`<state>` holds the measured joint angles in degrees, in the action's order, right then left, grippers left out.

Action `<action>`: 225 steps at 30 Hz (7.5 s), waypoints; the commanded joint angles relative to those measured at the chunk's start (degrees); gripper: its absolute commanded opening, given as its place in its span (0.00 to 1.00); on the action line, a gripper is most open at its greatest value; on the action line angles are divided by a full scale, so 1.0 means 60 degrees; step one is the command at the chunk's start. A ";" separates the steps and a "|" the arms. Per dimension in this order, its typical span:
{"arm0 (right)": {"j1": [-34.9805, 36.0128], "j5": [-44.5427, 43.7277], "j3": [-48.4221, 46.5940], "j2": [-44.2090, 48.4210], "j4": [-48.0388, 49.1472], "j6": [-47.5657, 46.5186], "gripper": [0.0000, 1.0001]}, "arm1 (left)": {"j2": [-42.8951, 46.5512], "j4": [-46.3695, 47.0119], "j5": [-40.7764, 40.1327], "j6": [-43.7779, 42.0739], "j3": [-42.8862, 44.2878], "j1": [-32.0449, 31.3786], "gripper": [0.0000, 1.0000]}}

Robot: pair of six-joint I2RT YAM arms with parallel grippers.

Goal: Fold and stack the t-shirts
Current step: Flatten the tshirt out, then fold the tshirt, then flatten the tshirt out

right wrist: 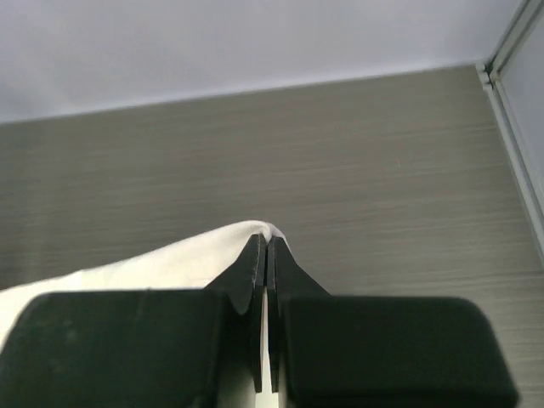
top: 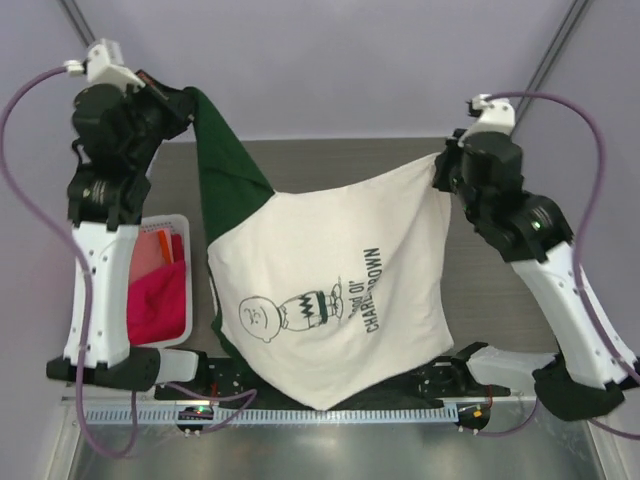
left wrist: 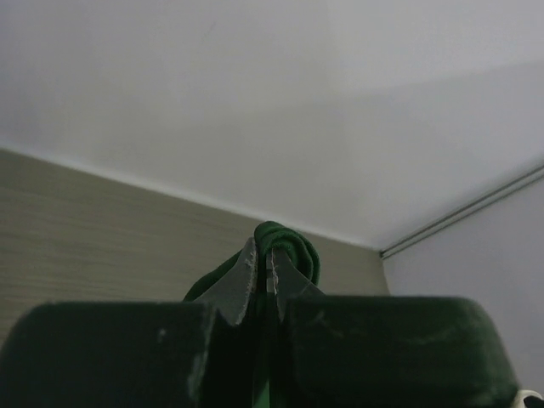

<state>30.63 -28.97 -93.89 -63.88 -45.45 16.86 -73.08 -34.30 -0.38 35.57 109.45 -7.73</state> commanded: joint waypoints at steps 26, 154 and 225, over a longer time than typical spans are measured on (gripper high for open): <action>-0.5618 0.7114 -0.0471 -0.3213 0.3384 0.2009 0.01 | 0.0854 0.4677 -0.0255 -0.1314 -0.2724 -0.0586 0.00; -0.5574 0.3423 1.0797 0.1284 0.5187 0.5172 0.59 | -0.3544 0.1147 -0.3861 0.0383 -0.4526 -0.1452 0.84; -0.6028 0.2382 1.1544 0.2997 0.4075 0.6314 0.01 | 0.3637 0.1104 -0.4246 0.5102 -1.3521 -0.1393 0.00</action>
<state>-4.84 -11.73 -27.64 -51.07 -19.66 52.99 -57.21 -25.87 -24.40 65.58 31.07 -16.47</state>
